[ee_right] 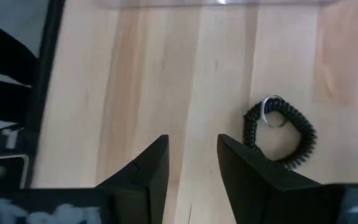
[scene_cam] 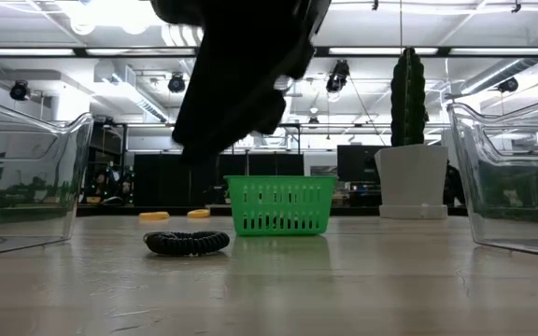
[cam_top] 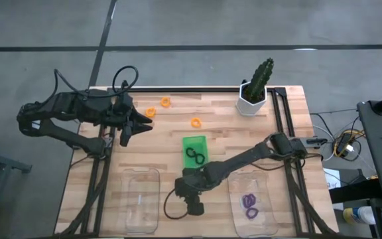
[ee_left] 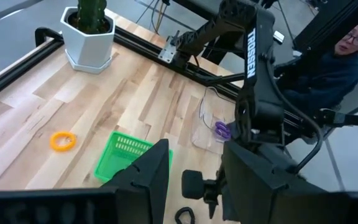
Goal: Sort spring keychains
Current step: Put the black spring keychain into the green bin, then put the middle yellow spring keychain into the left transparent bin
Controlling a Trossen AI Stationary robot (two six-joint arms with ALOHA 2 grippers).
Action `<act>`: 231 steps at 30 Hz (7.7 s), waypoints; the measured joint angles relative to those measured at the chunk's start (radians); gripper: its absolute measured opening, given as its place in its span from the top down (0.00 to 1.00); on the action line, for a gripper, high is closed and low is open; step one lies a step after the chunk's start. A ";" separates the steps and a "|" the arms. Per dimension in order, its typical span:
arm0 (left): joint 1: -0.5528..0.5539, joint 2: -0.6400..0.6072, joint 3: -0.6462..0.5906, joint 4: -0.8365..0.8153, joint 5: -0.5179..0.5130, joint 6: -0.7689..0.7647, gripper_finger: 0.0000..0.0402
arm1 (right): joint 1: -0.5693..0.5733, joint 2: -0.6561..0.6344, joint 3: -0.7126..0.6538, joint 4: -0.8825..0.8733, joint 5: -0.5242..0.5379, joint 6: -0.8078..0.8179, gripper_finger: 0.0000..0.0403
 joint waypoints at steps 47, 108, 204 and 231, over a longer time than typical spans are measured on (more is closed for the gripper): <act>0.000 0.001 0.000 -0.007 0.004 0.013 0.64 | -0.047 0.111 0.012 0.017 0.018 0.167 0.95; 0.000 0.002 0.000 -0.051 0.002 -0.006 0.64 | -0.374 0.103 0.350 -0.676 0.084 0.316 0.64; 0.812 0.801 -0.262 0.003 0.000 -0.095 0.64 | -0.188 -0.477 0.485 -0.573 0.200 0.167 0.62; 0.693 0.738 -0.284 -0.104 0.120 -0.380 0.64 | -0.188 -0.494 0.491 -0.582 0.192 -0.006 0.62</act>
